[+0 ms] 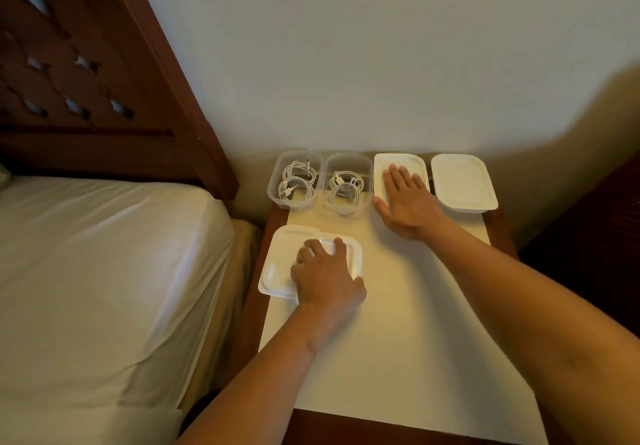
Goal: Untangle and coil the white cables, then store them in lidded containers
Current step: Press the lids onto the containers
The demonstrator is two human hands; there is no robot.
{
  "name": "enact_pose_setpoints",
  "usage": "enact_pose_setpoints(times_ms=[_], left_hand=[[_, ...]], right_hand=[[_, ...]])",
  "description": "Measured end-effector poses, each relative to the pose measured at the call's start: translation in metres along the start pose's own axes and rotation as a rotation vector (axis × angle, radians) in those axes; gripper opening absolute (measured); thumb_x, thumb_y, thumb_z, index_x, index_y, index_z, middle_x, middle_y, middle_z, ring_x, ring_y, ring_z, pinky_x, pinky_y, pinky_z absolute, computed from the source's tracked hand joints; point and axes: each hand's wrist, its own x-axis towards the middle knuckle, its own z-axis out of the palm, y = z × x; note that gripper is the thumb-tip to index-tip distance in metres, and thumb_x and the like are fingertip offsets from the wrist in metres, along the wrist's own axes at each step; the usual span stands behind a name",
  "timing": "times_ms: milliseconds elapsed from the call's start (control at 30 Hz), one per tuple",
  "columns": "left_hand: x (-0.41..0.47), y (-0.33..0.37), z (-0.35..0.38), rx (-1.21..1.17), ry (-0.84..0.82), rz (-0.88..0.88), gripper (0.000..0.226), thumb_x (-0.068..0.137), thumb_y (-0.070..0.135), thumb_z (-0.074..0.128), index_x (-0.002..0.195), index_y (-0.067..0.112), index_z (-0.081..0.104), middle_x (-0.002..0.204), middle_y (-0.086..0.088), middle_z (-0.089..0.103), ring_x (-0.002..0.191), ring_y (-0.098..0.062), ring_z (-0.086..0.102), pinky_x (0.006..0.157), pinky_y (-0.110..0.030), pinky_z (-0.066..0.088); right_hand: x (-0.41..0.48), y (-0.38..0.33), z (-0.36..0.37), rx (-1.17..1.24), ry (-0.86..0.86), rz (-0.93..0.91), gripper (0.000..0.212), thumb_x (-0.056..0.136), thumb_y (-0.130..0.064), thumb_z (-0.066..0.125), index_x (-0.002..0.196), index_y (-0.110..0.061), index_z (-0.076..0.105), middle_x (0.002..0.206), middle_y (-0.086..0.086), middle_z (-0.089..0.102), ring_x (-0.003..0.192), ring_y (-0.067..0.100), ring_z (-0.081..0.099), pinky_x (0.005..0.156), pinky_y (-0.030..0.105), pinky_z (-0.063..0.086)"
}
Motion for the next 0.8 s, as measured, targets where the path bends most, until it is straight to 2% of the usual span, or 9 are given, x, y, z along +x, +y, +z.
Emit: enact_pose_setpoints(times_ms=[133,200,300,333,400,500,567,667,800], left_hand=[[0.003,0.001,-0.002,-0.019,-0.009,-0.001,0.084,0.088,0.066,0.055,0.157,0.03,0.024,0.152,-0.023,0.032,0.135,-0.043,0.04,0.102,-0.048,0.046],[0.004,0.001,-0.004,-0.034,-0.018,0.0,0.084,0.087,0.066,0.056,0.156,0.031,0.025,0.15,-0.022,0.033,0.134,-0.043,0.04,0.101,-0.048,0.048],[0.005,-0.003,-0.014,-0.103,-0.029,0.0,0.082,0.088,0.066,0.057,0.157,0.032,0.026,0.15,-0.017,0.036,0.134,-0.04,0.041,0.101,-0.047,0.046],[0.005,-0.006,-0.018,-0.155,-0.035,-0.01,0.083,0.089,0.066,0.057,0.157,0.033,0.025,0.151,-0.016,0.037,0.135,-0.04,0.041,0.101,-0.047,0.045],[0.006,-0.016,-0.025,-0.315,-0.042,-0.048,0.086,0.088,0.069,0.059,0.158,0.037,0.023,0.153,-0.013,0.038,0.136,-0.04,0.043,0.104,-0.047,0.044],[0.002,-0.036,-0.033,-0.743,-0.034,-0.108,0.082,0.085,0.062,0.071,0.154,0.041,0.034,0.148,-0.005,0.047,0.13,-0.032,0.051,0.099,-0.041,0.049],[-0.007,-0.049,-0.039,-1.236,-0.079,-0.179,0.068,0.082,0.05,0.076,0.144,0.039,0.051,0.139,-0.004,0.058,0.12,-0.028,0.058,0.086,-0.036,0.052],[-0.021,-0.066,-0.042,-1.903,-0.203,-0.267,0.041,0.085,0.043,0.061,0.121,0.025,0.071,0.118,-0.017,0.066,0.102,-0.038,0.064,0.083,-0.051,0.056],[-0.027,-0.073,-0.043,-2.238,-0.458,-0.168,0.072,0.09,0.069,0.054,0.141,0.018,0.061,0.138,-0.027,0.059,0.122,-0.055,0.054,0.105,-0.073,0.04]], right_hand=[[0.009,0.004,-0.005,-0.013,-0.01,-0.02,0.077,0.106,-0.054,0.017,0.164,-0.006,0.001,0.172,0.014,-0.004,0.159,0.028,-0.007,0.129,0.046,-0.002],[0.003,-0.003,-0.007,0.025,0.079,-0.062,0.074,0.105,-0.05,0.018,0.164,-0.007,0.006,0.172,0.014,-0.002,0.159,0.028,-0.007,0.129,0.047,-0.002],[-0.017,-0.028,-0.012,-0.015,0.31,-0.23,0.064,0.094,-0.043,0.046,0.15,-0.013,0.047,0.159,0.016,0.041,0.148,0.038,0.033,0.123,0.052,0.026],[-0.022,-0.037,-0.01,-0.07,0.347,-0.285,0.054,0.091,-0.04,0.055,0.139,-0.016,0.058,0.146,0.014,0.054,0.134,0.037,0.047,0.113,0.051,0.037],[-0.029,-0.05,-0.001,-0.119,0.346,-0.326,0.04,0.091,-0.034,0.068,0.127,-0.017,0.066,0.128,0.009,0.065,0.114,0.031,0.057,0.094,0.045,0.047],[-0.033,-0.057,0.01,-0.043,0.315,-0.304,0.038,0.09,-0.02,0.075,0.126,-0.012,0.066,0.122,0.01,0.067,0.108,0.033,0.059,0.085,0.044,0.052],[-0.038,-0.06,0.011,-0.005,0.307,-0.303,0.036,0.089,-0.016,0.077,0.123,-0.01,0.066,0.118,0.011,0.067,0.104,0.034,0.061,0.082,0.043,0.055],[-0.057,-0.064,0.01,0.042,0.308,-0.28,0.03,0.092,-0.018,0.074,0.12,-0.012,0.065,0.114,0.01,0.069,0.094,0.031,0.064,0.076,0.04,0.059],[-0.101,-0.071,0.011,0.031,0.293,-0.265,0.036,0.088,-0.023,0.082,0.12,-0.018,0.067,0.115,0.004,0.072,0.086,0.024,0.067,0.07,0.031,0.061]])
